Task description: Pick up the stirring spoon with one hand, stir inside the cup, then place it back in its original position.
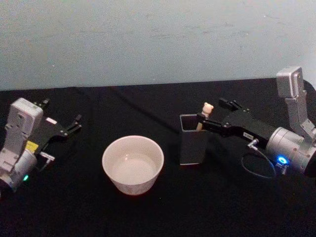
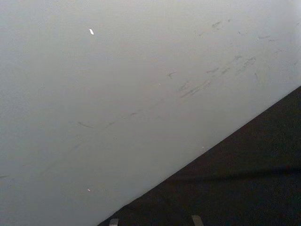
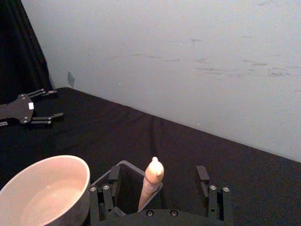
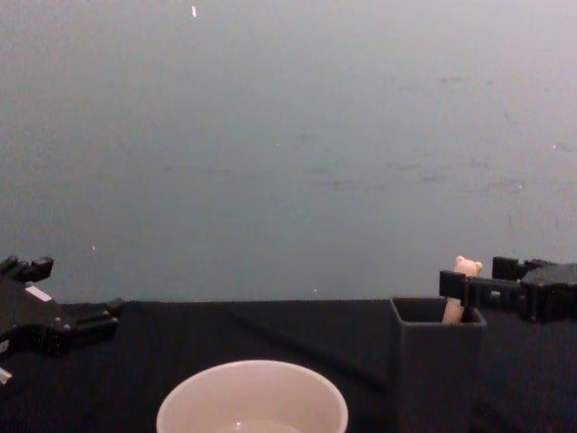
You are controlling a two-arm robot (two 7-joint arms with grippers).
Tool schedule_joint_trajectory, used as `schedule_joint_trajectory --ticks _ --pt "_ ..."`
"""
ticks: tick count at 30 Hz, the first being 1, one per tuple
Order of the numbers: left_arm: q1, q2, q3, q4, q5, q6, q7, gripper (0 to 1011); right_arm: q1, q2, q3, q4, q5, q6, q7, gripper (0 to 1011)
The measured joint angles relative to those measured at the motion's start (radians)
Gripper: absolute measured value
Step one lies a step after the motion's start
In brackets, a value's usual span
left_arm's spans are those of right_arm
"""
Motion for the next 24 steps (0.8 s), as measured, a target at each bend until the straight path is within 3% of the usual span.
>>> schedule_joint_trajectory --ticks 24 --pt "0.000 0.000 0.000 0.000 0.000 0.000 0.000 1001 0.030 -0.019 -0.015 0.044 -0.005 0.019 0.003 1002"
